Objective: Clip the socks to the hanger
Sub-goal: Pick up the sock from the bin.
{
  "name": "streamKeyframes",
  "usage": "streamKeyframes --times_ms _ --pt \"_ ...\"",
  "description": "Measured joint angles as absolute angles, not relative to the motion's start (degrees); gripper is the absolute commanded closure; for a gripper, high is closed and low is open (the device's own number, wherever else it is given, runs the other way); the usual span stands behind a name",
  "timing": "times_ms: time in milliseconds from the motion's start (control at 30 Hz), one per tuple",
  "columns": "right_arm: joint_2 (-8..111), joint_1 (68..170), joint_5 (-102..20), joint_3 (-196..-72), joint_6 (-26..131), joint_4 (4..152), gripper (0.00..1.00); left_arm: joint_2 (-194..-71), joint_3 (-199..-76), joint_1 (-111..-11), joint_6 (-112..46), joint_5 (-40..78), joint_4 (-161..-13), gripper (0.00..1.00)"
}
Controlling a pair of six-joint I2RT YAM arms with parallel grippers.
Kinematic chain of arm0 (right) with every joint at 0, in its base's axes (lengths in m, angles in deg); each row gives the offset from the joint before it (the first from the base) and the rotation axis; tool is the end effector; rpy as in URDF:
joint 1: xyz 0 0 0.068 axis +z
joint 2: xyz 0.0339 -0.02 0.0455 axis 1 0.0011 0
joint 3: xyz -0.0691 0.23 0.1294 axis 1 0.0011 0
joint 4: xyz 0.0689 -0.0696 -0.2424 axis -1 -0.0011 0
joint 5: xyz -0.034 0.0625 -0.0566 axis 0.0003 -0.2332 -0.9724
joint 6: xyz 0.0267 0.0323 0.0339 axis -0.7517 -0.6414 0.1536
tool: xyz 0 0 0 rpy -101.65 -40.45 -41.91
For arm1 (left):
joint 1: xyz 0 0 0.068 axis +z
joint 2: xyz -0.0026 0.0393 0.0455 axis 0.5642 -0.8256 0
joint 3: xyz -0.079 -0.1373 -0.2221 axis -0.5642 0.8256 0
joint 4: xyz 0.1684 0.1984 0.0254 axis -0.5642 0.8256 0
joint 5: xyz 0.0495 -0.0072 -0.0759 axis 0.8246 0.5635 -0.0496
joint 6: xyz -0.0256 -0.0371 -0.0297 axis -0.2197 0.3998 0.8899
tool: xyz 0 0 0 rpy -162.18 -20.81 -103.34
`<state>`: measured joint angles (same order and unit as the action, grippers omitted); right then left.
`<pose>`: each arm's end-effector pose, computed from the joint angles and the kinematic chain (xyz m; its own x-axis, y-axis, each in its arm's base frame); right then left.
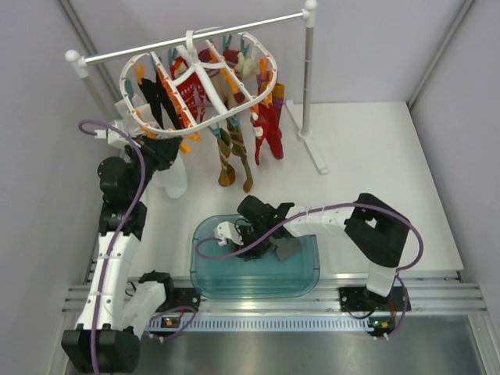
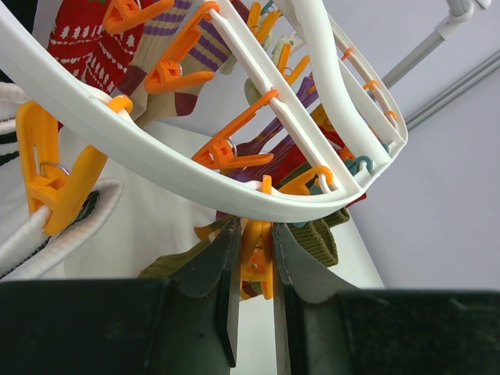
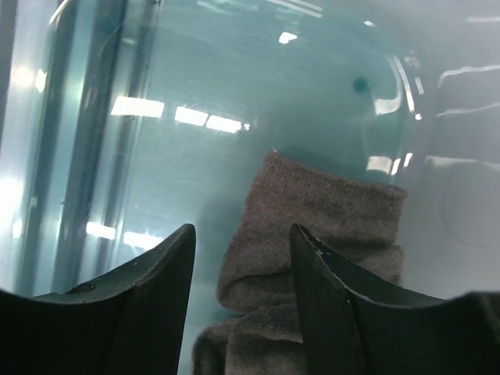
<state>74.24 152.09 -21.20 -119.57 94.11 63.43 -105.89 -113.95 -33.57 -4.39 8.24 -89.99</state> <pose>0.1536 0.3257 0.1599 0.1907 -0.7250 -0.6618 -0.9633 -0.2679 0.0159 0.1978 -0.0087 0.3816 -0.1307 -0.6173 -0.7758 0.2927 0.7236 -0.6251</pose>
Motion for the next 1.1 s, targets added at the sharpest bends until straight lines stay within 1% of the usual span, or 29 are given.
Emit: streamKeyframes --times_ms 233,500,700,733,800,833,900,933,967,1100 --pt "73.7 152.1 -22.8 -119.6 92.9 65.7 0.48 -105.9 -113.7 -33.6 -4.4 8.2 -90.0 1.00" --pt "72.4 152.1 -23.8 -119.6 91.1 67.3 0.46 -105.9 -113.0 -33.6 -4.4 8.2 -90.0 1.00" --pt "76.1 152.1 -25.9 -121.0 91.2 68.9 0.48 -105.9 -112.9 -33.6 -4.4 8.2 -90.0 1.00" --pt "77.0 152.1 -26.2 -121.0 91.3 69.0 0.50 -105.9 -112.9 -33.6 -4.4 8.2 -90.0 1.00" --pt "77.6 152.1 -25.8 -121.1 91.6 70.0 0.60 -105.9 -112.9 -33.6 -4.5 8.2 -90.0 1.00" --pt "77.6 152.2 -25.8 -121.1 91.8 70.3 0.72 -105.9 -112.9 -33.6 -4.4 8.2 -90.0 1.00" --pt "77.6 152.2 -25.8 -121.1 92.3 70.3 0.84 -105.9 -112.9 -33.6 -4.4 8.2 -90.0 1.00" --pt "77.6 152.3 -25.8 -121.1 92.3 70.3 0.96 -105.9 -112.9 -33.6 -4.4 8.2 -90.0 1.00" --pt "77.6 152.3 -25.8 -121.1 92.5 70.3 1.00 -105.9 -112.9 -33.6 -4.4 8.2 -90.0 1.00" --pt "76.7 152.5 -25.6 -122.2 91.5 68.1 1.00 -105.9 -112.9 -33.6 -4.4 8.2 -90.0 1.00"
